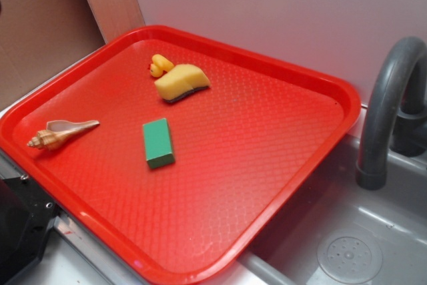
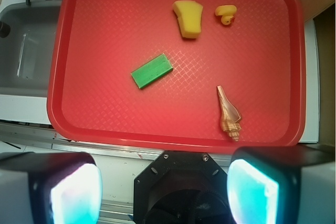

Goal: Grab the shell.

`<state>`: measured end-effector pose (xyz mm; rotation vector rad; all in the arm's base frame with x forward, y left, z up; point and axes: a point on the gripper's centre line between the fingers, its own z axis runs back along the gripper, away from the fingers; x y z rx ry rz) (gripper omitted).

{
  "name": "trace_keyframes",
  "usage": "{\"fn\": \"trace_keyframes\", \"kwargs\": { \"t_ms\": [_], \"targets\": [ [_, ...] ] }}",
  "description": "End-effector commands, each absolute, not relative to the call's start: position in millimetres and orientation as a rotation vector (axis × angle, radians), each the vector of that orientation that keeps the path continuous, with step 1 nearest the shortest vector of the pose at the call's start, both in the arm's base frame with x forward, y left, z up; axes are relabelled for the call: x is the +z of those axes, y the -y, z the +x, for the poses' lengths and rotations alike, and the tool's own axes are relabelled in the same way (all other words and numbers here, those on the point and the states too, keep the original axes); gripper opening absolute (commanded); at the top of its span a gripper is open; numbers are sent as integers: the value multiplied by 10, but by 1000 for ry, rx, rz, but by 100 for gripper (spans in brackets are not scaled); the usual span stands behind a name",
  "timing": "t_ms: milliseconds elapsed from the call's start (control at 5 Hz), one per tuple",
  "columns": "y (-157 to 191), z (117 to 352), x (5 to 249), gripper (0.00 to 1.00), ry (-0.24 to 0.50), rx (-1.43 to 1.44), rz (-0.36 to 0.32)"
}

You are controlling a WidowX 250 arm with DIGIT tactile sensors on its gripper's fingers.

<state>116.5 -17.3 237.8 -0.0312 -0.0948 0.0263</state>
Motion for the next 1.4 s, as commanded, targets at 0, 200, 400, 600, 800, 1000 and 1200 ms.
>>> {"fn": "trace_keyframes", "kwargs": {
  "t_ms": [0,200,400,600,800,1000,1200],
  "targets": [
    [173,1165,2378,100,95,26,-31],
    [113,1345,2346,100,103,63,-65],
    [-14,1513,2305,100,112,119,-69],
    [-318,1747,2072,100,112,131,-63],
    [-471,1773,1702,100,71,90,-15],
    [-628,1739,1210,100,16,-11,33],
    [-711,1598,954,100,-53,-1,43]
  ]
}}
